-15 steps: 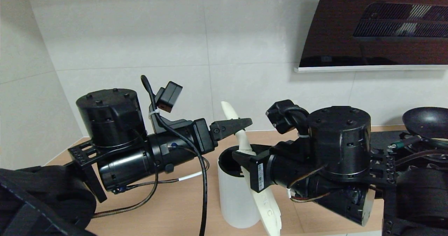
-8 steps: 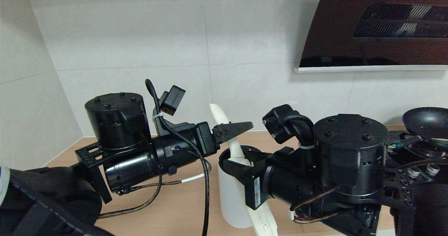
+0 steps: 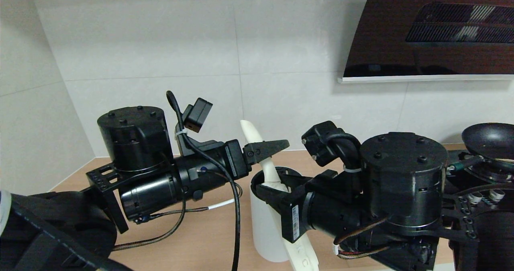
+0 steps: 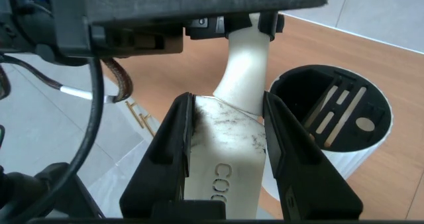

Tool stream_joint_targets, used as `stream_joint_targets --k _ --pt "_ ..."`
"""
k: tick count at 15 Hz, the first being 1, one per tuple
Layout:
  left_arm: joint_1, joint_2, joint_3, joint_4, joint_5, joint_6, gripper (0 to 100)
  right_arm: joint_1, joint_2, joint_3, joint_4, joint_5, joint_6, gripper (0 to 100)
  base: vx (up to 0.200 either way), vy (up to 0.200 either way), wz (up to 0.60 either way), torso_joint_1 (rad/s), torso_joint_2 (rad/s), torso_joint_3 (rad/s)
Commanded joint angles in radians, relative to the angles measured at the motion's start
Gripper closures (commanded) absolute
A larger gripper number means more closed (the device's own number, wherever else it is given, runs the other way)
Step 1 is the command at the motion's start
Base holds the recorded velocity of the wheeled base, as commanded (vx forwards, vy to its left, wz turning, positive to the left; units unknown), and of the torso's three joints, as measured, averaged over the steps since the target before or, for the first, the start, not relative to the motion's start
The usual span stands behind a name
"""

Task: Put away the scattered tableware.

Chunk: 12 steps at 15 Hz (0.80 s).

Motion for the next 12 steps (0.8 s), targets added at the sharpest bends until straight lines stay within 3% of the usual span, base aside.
stream_joint_targets --k 1,12 --pt "0.000 -0.004 0.001 0.000 0.000 0.001 100 0.000 0.001 0.001 0.000 0.000 0.001 100 0.000 0.000 0.00 0.000 0.00 0.000" --pt "0.000 -0.004 0.003 0.000 -0.002 0.001 100 -0.001 -0.002 0.004 -0.002 -0.001 0.001 100 0.000 0.000 0.00 0.000 0.00 0.000"
